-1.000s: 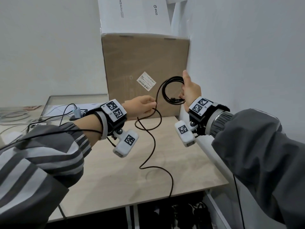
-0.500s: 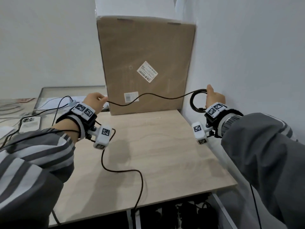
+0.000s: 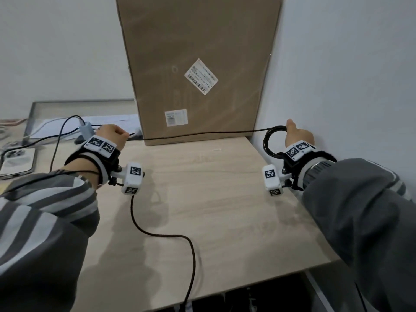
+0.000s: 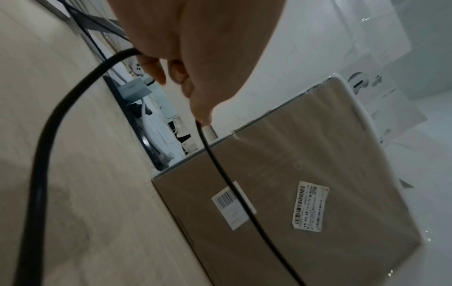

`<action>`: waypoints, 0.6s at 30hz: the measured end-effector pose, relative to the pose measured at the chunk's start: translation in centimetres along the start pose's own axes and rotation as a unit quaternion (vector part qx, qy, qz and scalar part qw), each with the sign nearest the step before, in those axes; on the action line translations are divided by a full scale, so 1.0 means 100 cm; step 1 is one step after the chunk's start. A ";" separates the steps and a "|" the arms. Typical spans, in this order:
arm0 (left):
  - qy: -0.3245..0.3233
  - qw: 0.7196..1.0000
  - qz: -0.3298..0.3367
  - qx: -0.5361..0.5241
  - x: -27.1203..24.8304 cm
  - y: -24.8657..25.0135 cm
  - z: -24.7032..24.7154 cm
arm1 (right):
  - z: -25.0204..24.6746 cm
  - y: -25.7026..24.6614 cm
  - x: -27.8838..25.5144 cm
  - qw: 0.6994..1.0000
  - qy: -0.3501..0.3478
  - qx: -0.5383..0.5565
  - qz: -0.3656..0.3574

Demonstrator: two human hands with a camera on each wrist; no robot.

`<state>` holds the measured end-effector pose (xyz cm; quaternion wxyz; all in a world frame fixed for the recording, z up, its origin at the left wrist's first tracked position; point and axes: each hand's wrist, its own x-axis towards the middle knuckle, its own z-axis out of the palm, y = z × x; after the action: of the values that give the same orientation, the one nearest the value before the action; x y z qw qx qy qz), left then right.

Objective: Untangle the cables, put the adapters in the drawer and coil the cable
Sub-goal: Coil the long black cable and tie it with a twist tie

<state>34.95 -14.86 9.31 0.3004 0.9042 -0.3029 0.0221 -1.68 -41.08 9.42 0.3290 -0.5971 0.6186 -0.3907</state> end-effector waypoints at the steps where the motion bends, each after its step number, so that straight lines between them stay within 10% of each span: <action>1: -0.015 1.000 -0.008 -0.014 0.001 -0.002 0.004 | 0.001 0.003 0.001 1.000 0.000 -0.005 -0.001; 18: -0.186 0.980 0.072 0.023 -0.055 0.058 0.043 | 0.022 0.002 -0.058 0.997 -0.058 0.042 -0.043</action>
<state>26.63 -17.98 7.61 0.2158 0.8747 -0.4176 -0.1182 0.60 -35.52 7.87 0.3722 -0.6305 0.5553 -0.3945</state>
